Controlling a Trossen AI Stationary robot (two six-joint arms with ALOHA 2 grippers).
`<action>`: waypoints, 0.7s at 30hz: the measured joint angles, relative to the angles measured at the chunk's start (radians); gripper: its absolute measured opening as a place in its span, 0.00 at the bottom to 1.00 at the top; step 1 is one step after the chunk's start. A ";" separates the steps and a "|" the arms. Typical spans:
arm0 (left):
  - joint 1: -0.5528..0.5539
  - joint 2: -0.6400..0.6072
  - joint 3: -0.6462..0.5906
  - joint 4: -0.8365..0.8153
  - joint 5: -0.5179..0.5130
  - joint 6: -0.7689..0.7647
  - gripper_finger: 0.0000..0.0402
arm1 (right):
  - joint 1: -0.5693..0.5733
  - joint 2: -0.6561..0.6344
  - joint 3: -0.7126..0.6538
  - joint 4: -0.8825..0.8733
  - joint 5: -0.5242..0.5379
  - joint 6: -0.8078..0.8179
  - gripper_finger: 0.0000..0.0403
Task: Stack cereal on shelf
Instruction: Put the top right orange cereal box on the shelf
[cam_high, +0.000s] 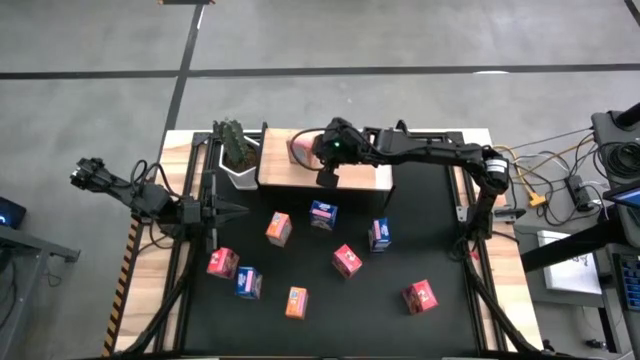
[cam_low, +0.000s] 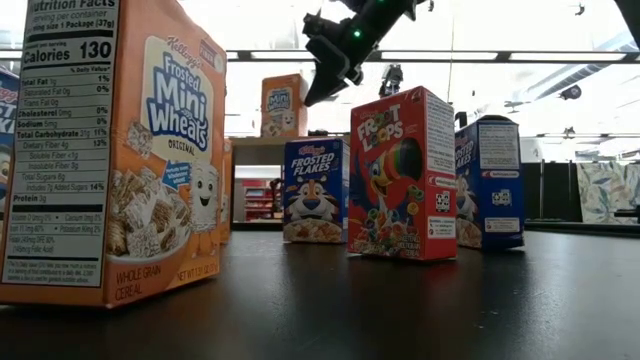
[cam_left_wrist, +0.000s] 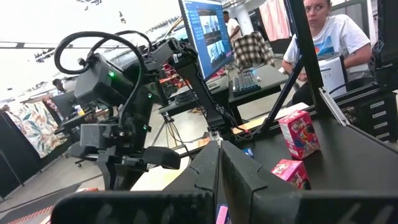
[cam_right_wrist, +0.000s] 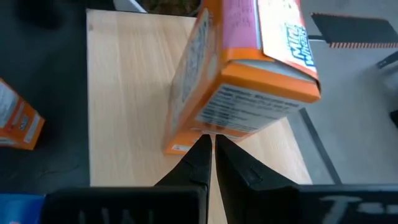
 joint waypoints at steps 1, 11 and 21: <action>0.000 0.000 0.000 0.000 0.000 0.000 0.00 | 0.005 0.000 0.000 -0.002 -0.001 0.000 0.03; 0.000 0.000 0.000 0.000 0.000 0.000 0.00 | 0.029 0.000 -0.062 0.077 0.003 -0.012 0.03; 0.000 0.000 0.000 0.000 0.000 0.000 0.00 | 0.020 0.000 -0.082 0.234 0.036 -0.045 0.03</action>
